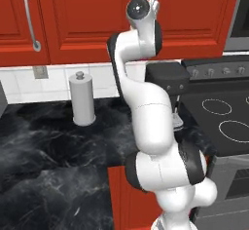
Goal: Pick the mug and place it in the sink. Pick the bowl and place it in the open cabinet and then close the cabinet.
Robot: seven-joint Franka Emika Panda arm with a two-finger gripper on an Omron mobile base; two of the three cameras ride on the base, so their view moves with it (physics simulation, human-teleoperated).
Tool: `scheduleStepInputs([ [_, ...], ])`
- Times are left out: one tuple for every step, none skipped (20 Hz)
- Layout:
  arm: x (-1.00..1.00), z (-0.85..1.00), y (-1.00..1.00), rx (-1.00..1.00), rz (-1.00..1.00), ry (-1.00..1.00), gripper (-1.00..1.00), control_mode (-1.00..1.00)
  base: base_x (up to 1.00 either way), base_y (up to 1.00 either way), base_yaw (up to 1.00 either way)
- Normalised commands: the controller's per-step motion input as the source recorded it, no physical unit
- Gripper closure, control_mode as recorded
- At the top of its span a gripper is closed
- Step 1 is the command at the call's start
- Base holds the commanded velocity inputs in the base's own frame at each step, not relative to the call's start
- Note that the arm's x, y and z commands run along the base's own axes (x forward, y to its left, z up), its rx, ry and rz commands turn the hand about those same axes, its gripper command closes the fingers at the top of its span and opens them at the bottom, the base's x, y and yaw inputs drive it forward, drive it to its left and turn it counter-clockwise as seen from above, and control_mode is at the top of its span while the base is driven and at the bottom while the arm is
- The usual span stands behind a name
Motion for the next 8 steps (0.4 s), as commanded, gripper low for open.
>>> scheduleStepInputs([
  [0.63,-0.93,0.0,0.42,0.02,-0.21,-1.0,-1.0,0.0,0.0,0.0],
  [0.62,-1.0,0.0,0.41,0.03,-0.25,-1.0,-1.0,0.0,0.0,0.0],
  [0.67,-1.0,0.0,0.41,0.02,-0.26,-1.0,-1.0,0.0,0.0,0.0],
  [0.74,-1.0,0.0,0.42,0.03,-0.25,-1.0,-1.0,0.0,0.0,0.0],
  [0.69,-1.0,0.0,0.4,0.03,-0.29,-1.0,-1.0,0.0,0.0,0.0],
  [0.73,-1.0,0.0,0.39,0.02,-0.28,-1.0,-1.0,0.0,0.0,0.0],
  [0.76,-1.0,0.0,0.36,0.0,-0.29,-1.0,-1.0,0.0,0.0,0.0],
  [0.86,-1.0,0.0,0.34,0.0,-0.28,-1.0,-1.0,0.0,0.0,0.0],
])
